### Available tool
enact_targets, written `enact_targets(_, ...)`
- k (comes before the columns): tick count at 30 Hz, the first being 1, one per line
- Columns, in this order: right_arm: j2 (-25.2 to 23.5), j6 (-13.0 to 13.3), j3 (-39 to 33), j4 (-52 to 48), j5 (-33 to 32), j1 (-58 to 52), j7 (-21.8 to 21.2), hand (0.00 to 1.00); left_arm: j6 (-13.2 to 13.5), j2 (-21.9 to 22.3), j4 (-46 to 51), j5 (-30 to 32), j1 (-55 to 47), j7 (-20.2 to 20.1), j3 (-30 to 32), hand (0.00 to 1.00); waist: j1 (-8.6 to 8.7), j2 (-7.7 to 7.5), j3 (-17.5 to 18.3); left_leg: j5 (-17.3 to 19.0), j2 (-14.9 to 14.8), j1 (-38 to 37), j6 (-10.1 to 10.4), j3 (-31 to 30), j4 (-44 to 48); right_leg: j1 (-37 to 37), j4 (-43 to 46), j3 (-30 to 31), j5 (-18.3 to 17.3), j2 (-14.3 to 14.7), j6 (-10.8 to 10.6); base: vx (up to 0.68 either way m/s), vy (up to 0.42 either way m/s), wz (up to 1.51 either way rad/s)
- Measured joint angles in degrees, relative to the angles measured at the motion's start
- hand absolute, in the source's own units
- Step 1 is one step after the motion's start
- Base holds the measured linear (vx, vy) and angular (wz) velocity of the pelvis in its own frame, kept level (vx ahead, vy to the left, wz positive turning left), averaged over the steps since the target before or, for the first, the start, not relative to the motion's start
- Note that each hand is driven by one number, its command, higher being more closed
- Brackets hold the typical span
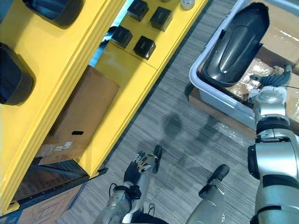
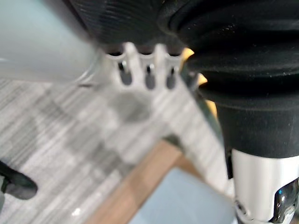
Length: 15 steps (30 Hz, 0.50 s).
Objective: Walk over and take plastic housings, then place them on the shelf
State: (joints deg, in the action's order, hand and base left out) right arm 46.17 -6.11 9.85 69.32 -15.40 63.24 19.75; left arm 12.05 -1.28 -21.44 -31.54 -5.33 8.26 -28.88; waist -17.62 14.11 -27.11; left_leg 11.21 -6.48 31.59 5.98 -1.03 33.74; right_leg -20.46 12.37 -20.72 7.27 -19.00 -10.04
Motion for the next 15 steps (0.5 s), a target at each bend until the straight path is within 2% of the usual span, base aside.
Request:
enact_targets(4,4.9,-1.4,0.6,0.7,-0.8,0.3,-3.7,1.0,0.0,-0.1,-0.7,-0.1,1.5,0.0,0.4,0.0,-1.24,0.58,0.4,0.2,0.2,2.6,0.0,-1.4,0.9,-0.8,0.0,-2.1,-0.2,0.0,0.2,-0.05,0.03,0.13)
enact_targets(6,6.6,-1.5,0.6,1.6,-0.8,0.3,-4.4,1.0,0.2,-0.2,-1.9,-0.1,2.8,0.0,0.6,0.0,-2.07,0.58,0.4,0.3,0.1,3.2,0.0,-1.6,1.0,-1.3,-0.1,-3.0,-0.5,0.0,0.7,-0.05,0.008,0.02)
enact_targets(9,7.5,-1.7,0.7,1.6,-1.8,0.4,-4.9,1.0,0.4,-0.5,-2.4,-0.1,3.4,0.0,0.9,0.0,-2.31,0.62,0.4,0.3,-0.1,3.9,0.0,-1.7,1.0,-1.4,-0.6,-4.2,-0.1,0.0,1.1,-0.01,0.001,-0.01)
enact_targets(10,7.4,-1.9,0.7,1.6,-1.9,0.4,-4.7,0.0,0.5,-0.5,-2.5,-0.1,3.4,0.0,0.9,0.0,-2.42,0.67,0.5,0.2,-0.2,3.9,0.0,-1.7,1.0,-1.4,-0.9,-4.5,0.0,0.1,1.2,0.03,0.001,-0.04)
enact_targets(15,7.3,-3.1,0.5,1.6,-2.1,0.4,2.9,0.0,1.8,-0.5,-3.4,-0.1,3.4,0.1,0.6,0.0,-3.8,1.41,1.0,0.2,-0.3,3.9,0.0,-2.1,1.2,-1.4,-1.0,-4.7,0.4,0.3,0.6,0.05,0.008,-0.03)
